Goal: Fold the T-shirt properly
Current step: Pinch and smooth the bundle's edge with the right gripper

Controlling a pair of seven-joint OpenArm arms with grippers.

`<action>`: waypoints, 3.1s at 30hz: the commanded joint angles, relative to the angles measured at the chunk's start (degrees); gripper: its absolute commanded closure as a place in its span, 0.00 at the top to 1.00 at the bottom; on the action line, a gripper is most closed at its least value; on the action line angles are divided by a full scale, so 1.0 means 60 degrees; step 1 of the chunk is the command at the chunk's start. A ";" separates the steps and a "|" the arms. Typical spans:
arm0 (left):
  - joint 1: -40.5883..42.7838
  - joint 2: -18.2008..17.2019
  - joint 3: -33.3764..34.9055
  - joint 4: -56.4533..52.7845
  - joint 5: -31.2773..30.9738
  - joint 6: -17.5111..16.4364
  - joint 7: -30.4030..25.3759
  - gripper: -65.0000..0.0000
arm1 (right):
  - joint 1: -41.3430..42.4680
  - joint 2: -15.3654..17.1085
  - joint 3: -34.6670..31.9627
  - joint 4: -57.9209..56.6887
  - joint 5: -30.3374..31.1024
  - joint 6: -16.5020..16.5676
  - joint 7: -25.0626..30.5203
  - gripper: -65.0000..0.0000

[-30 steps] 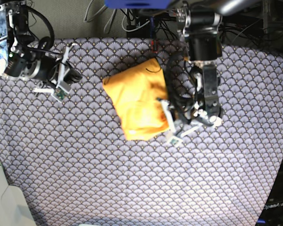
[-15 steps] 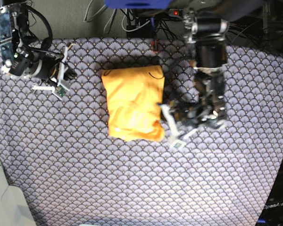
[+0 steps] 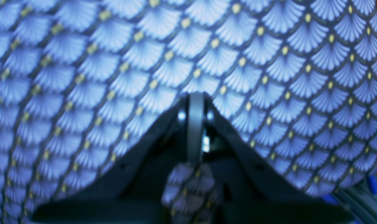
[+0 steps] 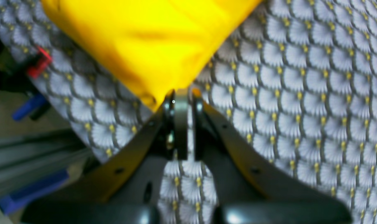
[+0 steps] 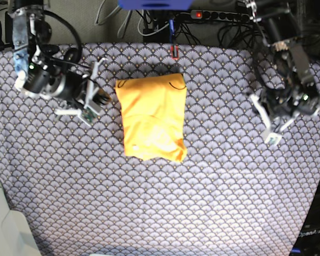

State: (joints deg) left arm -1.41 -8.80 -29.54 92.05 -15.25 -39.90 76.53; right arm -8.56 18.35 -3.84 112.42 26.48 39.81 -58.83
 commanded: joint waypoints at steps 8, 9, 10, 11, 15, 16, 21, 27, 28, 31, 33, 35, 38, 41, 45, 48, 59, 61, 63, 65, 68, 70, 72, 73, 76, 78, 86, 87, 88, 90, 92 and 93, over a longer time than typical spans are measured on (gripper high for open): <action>0.2147 -0.0124 -0.1458 0.2277 -0.0016 -0.0017 0.0131 0.00 | 0.1096 -0.0765 -0.1405 -0.0107 0.0107 0.0031 0.0259 0.02; 0.2381 -0.0109 -0.1634 0.2438 -0.0031 -0.0017 0.0131 0.00 | 0.1111 -0.0838 -0.1405 -0.0253 0.0107 0.0031 0.0274 0.02; 0.2557 -0.0109 -0.1751 0.2541 -0.0031 -0.0017 0.0131 0.00 | 0.1111 -0.0897 -0.1434 -0.0415 0.0107 0.0031 0.0317 0.02; 0.2704 -0.0124 -0.1912 0.2644 -0.0031 -0.0017 0.0131 0.00 | 0.1111 -0.0956 -0.1478 -0.0634 0.0107 0.0031 0.0493 0.02; 0.3026 -0.0138 -0.2410 0.2673 -0.0031 -0.0017 0.0131 0.00 | 0.1096 -0.0897 -0.1771 -0.2056 0.0107 0.0031 0.1651 0.02; 0.3026 -0.0138 -0.2498 0.2673 -0.0031 -0.0017 0.0131 0.00 | 0.1096 -0.0868 -0.1888 -0.2451 0.0107 0.0031 0.1885 0.02; 0.2997 -0.0138 -0.2601 0.2673 -0.0031 -0.0017 0.0131 0.00 | 0.1111 -0.0824 -0.2093 -0.3638 0.0107 0.0031 0.2720 0.02; 0.2924 -0.0094 -0.2586 0.2673 -0.0031 -0.0017 0.0131 0.00 | 0.1126 -0.0516 -0.2035 -0.2656 0.0107 0.0031 0.2632 0.02; 0.2924 -0.0094 -0.2586 0.2673 -0.0031 -0.0017 0.0131 0.00 | 0.1140 -0.0501 -0.2020 -0.2143 0.0107 0.0031 0.2413 0.02; 0.2924 -0.0124 -0.2586 0.2673 -0.0031 -0.0017 0.0131 0.00 | 0.1565 -0.0501 -0.2064 -0.1030 0.0107 0.0031 0.1504 0.02; 0.2938 -0.0124 -0.2586 0.2673 -0.0031 -0.0017 0.0146 0.00 | 0.1946 -0.0604 -0.2079 -0.0620 0.0122 0.0031 0.0991 0.02; 0.3012 -0.0124 -0.2644 0.2673 -0.0031 -0.0017 0.0146 0.00 | 0.2444 -0.0956 -0.2093 -0.0561 0.0122 0.0031 0.0611 0.02; 0.3231 -0.0080 -0.2659 0.2673 -0.0031 -0.0017 0.0146 0.00 | 0.3177 -0.1249 -0.2313 -0.1235 0.0122 0.0031 0.0611 0.02; 0.3305 -0.0065 -0.2659 0.2673 -0.0001 -0.0017 0.0146 0.00 | 0.3983 -0.1512 -0.2782 -0.2393 0.0122 0.0031 0.0698 0.02; 0.3436 -0.0050 -0.2674 0.2688 -0.0001 -0.0017 0.0146 0.00 | 0.4833 -0.1630 -0.3588 -0.4283 0.0122 0.0031 0.1827 0.02; 0.3612 -0.0050 -0.2674 0.2688 -0.0001 -0.0017 0.0146 0.00 | 0.5448 -0.1644 -0.4130 -0.5997 0.0122 0.0031 0.2794 0.02; 0.3891 -0.0065 -0.2688 0.2688 0.0043 -0.0017 0.0131 0.00 | 0.6752 -0.1644 -0.5068 -1.1521 0.0107 0.0031 0.6369 0.02; 0.3905 -0.0065 -0.2688 0.2688 0.0043 -0.0017 0.0131 0.00 | 0.6767 -0.1717 -0.5097 -1.2268 0.0092 0.0031 0.6984 0.02; 0.3905 -0.0065 -0.2688 0.2688 0.0043 -0.0017 0.0131 0.00 | 0.6781 -0.1747 -0.5287 -1.2517 0.0078 0.0031 0.7204 0.02; 0.3905 -0.0065 -0.2688 0.2688 0.0043 -0.0017 0.0131 0.00 | 0.6796 -0.1703 -0.5331 -1.2356 0.0078 0.0031 0.7145 0.02; 0.3905 -0.0065 -0.2688 0.2688 0.0043 -0.0017 0.0131 0.00 | 0.6752 -0.1395 -0.5287 -1.1198 0.0122 0.0031 0.6296 0.01; 0.3905 -0.0050 -0.2688 0.2688 0.0043 -0.0017 0.0131 0.00 | 0.6679 -0.1307 -0.5258 -1.0041 0.0122 0.0031 0.5607 0.01; 0.3905 -0.0050 -0.2688 0.2688 0.0043 -0.0017 0.0116 0.00 | 0.6503 -0.1102 -0.5229 -0.8898 0.0165 0.0031 0.4904 0.01; 0.3905 -0.0050 -0.2688 0.2688 0.0043 -0.0017 0.0102 0.00 | 0.6386 -0.1029 -0.5068 -0.8253 0.0341 0.0031 0.4523 0.01; 0.3905 -0.0050 -0.2688 0.2629 0.0043 -0.0017 0.0029 0.00 | 0.5888 -0.0897 -0.4452 -0.6539 0.0678 0.0031 0.3512 0.01; 0.3905 -0.0036 -0.2688 0.2644 0.0013 -0.0017 0.0029 0.00 | 0.5390 -0.0897 -0.4086 -0.5396 0.0752 0.0031 0.2926 0.01; 0.3817 -0.0036 -0.2674 0.2658 -0.0031 -0.0017 0.0029 0.00 | 0.2957 -0.0707 -0.3134 -0.3711 0.0693 0.0031 0.3101 0.02; 0.3817 -0.0036 -0.2674 0.2658 -0.0031 -0.0017 0.0029 0.00 | 0.2723 -0.0604 -0.3134 -0.3711 0.0693 0.0031 0.3292 0.02; 0.3817 -0.0036 -0.2674 0.2644 -0.0031 -0.0017 0.0029 0.00 | 0.2488 -0.0545 -0.3134 -0.3711 0.0693 0.0031 0.3512 0.02; 0.3817 -0.0036 -0.2659 0.2644 -0.0016 -0.0017 0.0029 0.00 | 0.2151 -0.0516 -0.3134 -0.3741 0.0693 0.0031 0.3893 0.02; 0.3817 -0.0036 -0.2644 0.2658 0.0013 -0.0017 0.0029 0.00 | 0.1976 -0.0516 -0.3134 -0.4063 0.0693 0.0031 0.4142 0.02; 0.3817 -0.0036 -0.2630 0.2673 0.0013 -0.0017 0.0043 0.00 | 0.1946 -0.0516 -0.3134 -0.4356 0.0693 0.0031 0.4274 0.02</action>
State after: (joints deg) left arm 21.54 -8.25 -45.21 107.13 -15.27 -39.92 76.97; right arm 2.15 15.00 -23.00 85.47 30.20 39.68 -33.95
